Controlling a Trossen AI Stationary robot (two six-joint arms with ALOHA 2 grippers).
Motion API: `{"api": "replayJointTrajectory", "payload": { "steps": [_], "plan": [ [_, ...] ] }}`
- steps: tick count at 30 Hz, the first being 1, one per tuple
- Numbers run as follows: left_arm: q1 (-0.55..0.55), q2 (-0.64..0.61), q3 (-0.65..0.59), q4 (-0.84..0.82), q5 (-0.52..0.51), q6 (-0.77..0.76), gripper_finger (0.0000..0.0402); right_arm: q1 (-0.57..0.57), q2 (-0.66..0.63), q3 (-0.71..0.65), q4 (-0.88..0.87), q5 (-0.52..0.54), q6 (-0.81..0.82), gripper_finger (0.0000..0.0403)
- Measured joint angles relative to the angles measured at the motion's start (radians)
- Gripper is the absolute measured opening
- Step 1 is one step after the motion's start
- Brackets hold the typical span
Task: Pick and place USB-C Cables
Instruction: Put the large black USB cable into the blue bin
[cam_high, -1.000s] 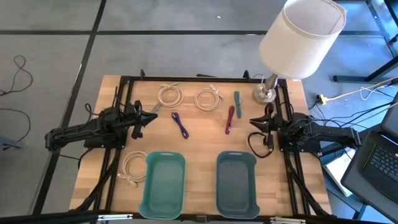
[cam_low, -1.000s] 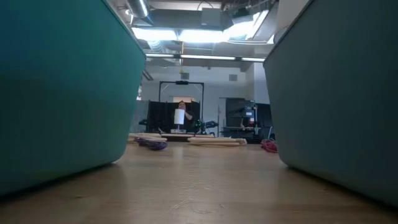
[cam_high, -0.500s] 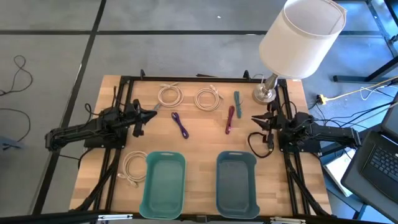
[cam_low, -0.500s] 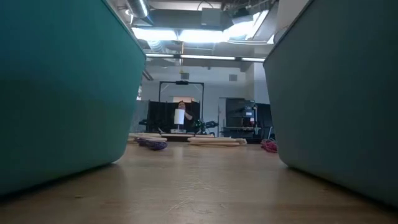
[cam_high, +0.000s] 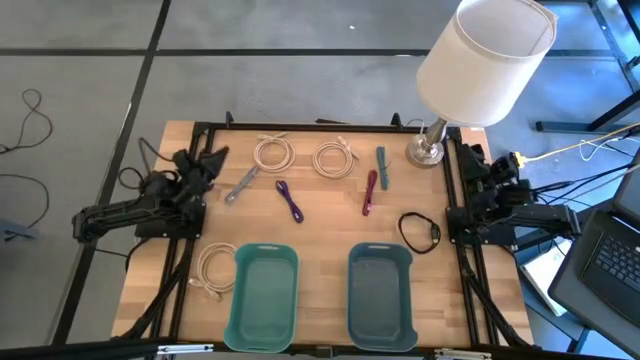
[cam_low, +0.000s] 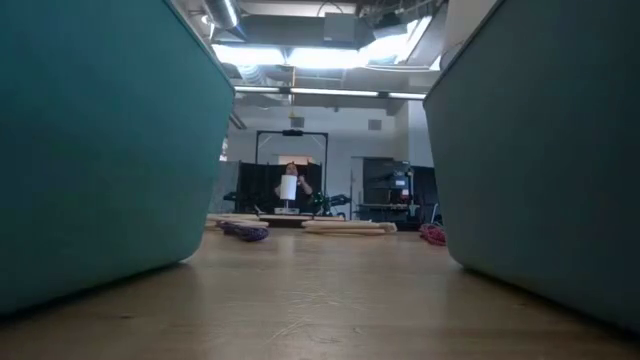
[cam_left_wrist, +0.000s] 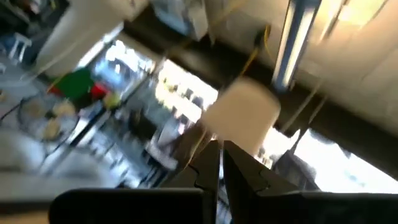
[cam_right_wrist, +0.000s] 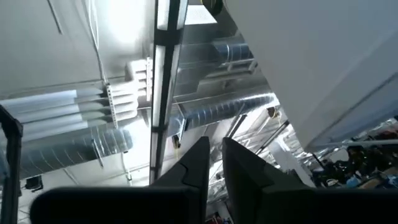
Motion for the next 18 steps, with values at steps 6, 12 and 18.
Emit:
{"api": "replayJointTrajectory", "payload": {
  "steps": [6,12,18],
  "plan": [
    [0.0,0.001,0.002,0.105,0.037,0.119,0.0015,0.0,0.058,0.092,-0.051,-0.212,0.139,0.0049],
    [0.0,0.0,0.079,0.174,0.049,0.209,0.0015,0.0,0.298,0.352,-0.25,-0.38,0.14,0.0049],
    [0.0,0.0,0.173,0.177,0.055,0.337,0.0015,0.0,0.553,0.698,-0.708,-0.537,0.166,0.0049]
  ]
}}
